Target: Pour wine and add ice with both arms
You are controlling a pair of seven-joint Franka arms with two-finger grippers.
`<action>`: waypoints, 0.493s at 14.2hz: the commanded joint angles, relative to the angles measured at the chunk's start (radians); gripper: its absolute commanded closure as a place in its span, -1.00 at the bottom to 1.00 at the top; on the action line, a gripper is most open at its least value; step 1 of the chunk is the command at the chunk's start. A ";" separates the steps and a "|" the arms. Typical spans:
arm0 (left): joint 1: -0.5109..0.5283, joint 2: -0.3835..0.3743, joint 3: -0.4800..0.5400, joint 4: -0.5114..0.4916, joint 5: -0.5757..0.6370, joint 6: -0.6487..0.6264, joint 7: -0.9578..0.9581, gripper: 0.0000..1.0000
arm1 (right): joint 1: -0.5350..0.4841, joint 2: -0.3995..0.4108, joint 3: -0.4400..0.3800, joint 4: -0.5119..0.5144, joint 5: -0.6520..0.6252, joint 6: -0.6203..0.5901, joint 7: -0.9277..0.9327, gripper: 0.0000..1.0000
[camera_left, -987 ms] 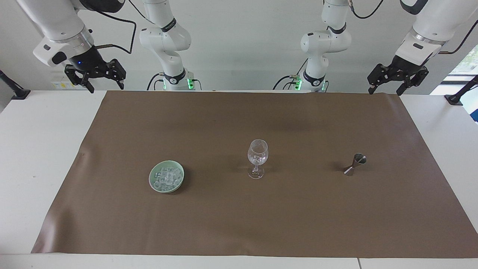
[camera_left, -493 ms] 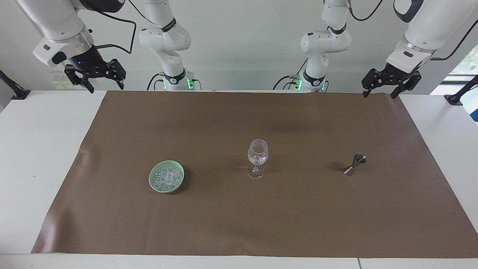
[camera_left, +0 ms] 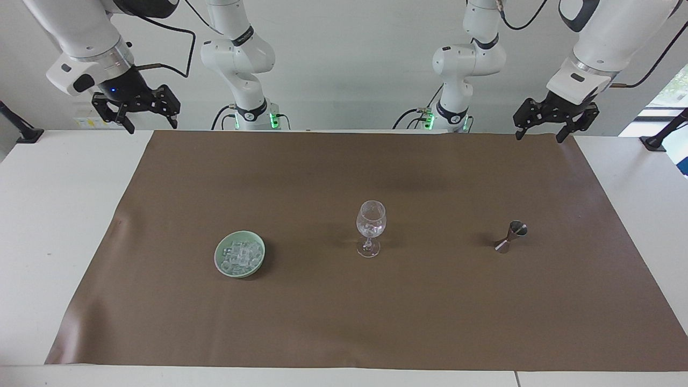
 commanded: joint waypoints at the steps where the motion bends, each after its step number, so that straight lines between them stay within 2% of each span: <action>1: 0.005 -0.011 0.008 -0.014 0.009 0.020 -0.025 -1.00 | -0.008 -0.009 0.002 -0.001 -0.011 -0.009 0.003 -1.00; 3: 0.009 -0.011 0.008 -0.018 0.006 0.030 -0.095 -1.00 | -0.008 -0.009 0.002 -0.001 -0.011 -0.009 0.003 -1.00; 7: 0.007 -0.011 0.010 -0.023 0.005 0.040 -0.094 -1.00 | -0.012 -0.009 0.002 0.001 -0.011 -0.008 0.003 -1.00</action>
